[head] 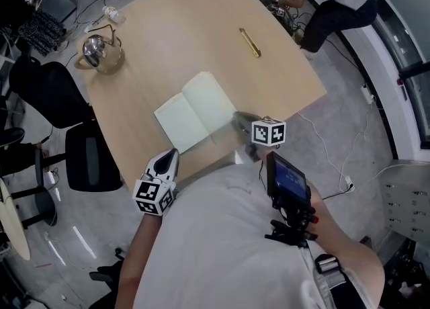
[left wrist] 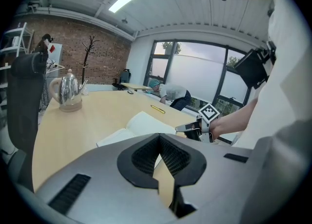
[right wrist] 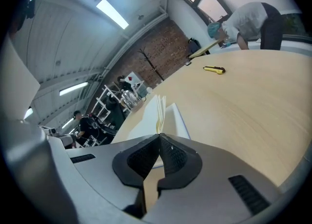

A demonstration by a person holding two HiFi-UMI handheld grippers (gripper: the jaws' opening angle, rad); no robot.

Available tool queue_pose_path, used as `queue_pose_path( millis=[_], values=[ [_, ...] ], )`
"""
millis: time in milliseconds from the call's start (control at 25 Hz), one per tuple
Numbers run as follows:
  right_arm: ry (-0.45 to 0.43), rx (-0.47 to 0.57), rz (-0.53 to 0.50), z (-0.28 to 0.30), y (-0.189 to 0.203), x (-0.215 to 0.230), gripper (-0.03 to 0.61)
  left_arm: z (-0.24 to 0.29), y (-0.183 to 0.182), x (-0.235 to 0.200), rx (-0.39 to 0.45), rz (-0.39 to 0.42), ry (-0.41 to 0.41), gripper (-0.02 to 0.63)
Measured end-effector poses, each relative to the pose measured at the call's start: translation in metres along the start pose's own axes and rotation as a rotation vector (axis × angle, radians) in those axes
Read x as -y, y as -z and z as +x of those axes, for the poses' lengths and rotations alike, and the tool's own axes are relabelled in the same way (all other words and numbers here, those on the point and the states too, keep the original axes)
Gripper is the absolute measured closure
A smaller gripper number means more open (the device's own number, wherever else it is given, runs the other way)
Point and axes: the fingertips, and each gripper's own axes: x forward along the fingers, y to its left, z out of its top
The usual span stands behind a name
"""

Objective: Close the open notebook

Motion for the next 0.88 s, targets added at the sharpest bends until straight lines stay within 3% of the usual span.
queue_pose_path(
  millis=[360, 560, 880],
  values=[
    [0.122, -0.146, 0.027, 0.013, 0.017, 0.028, 0.562, 0.007, -0.005, 0.008, 0.003, 0.000, -0.029, 0.609],
    [0.183, -0.210, -0.007, 0.018, 0.026, 0.038, 0.561, 0.008, -0.004, 0.012, -0.002, -0.007, -0.042, 0.609],
    [0.202, -0.167, -0.024, 0.013, 0.021, 0.042, 0.560, -0.003, 0.000, 0.013, 0.004, -0.017, -0.053, 0.609]
  ],
)
